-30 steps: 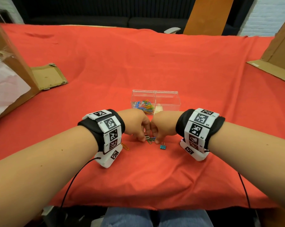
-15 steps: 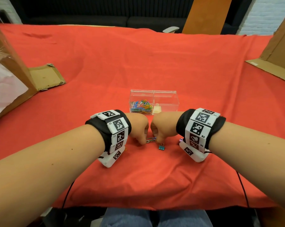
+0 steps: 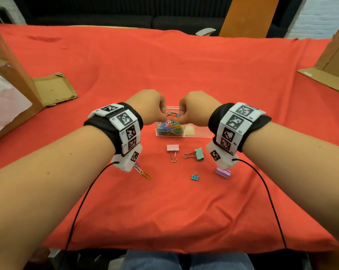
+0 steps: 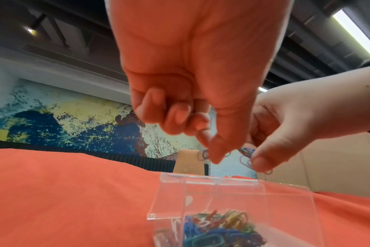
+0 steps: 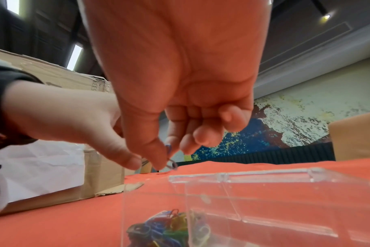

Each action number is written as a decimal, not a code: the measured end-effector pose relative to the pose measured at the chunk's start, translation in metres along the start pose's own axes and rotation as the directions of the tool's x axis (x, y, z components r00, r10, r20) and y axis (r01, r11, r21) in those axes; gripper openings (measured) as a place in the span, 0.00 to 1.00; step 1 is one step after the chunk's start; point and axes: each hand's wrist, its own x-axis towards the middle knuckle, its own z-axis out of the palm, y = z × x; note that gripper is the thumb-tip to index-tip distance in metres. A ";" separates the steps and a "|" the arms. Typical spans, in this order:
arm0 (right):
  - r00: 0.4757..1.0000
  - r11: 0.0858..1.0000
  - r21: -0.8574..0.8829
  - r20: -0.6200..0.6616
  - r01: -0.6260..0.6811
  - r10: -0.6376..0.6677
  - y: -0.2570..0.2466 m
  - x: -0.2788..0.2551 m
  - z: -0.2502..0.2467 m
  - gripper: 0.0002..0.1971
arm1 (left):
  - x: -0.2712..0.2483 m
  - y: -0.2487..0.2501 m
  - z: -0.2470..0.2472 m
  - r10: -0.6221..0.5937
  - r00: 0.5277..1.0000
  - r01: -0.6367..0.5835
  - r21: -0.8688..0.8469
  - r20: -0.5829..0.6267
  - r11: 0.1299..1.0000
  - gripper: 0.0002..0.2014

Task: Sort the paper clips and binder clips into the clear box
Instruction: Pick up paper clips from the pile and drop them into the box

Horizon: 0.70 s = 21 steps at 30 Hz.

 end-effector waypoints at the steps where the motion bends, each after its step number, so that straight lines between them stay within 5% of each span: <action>1: 1.000 1.000 0.003 -0.005 -0.013 0.013 -0.001 0.004 0.002 0.12 | 0.003 -0.002 0.002 -0.009 1.000 0.009 -0.001 -0.012 1.000 0.03; 8: 0.999 0.999 0.014 -0.023 -0.039 0.039 -0.001 0.007 0.014 0.18 | 0.002 -0.016 0.008 -0.013 0.998 0.012 0.013 0.067 1.000 0.10; 11: 0.998 1.000 0.007 -0.058 -0.012 0.013 -0.012 -0.006 0.013 0.13 | -0.010 -0.024 0.004 -0.002 0.979 -0.012 0.072 0.204 0.997 0.07; 16: 0.968 0.989 -0.072 0.225 0.132 -0.113 -0.048 -0.027 0.027 0.15 | -0.037 -0.036 0.009 -0.091 0.836 -0.038 0.223 0.541 0.974 0.13; 21: 0.872 0.960 -0.063 0.439 0.272 -0.219 -0.079 -0.039 0.052 0.14 | -0.051 -0.046 0.014 -0.100 0.744 -0.034 0.188 0.661 0.982 0.17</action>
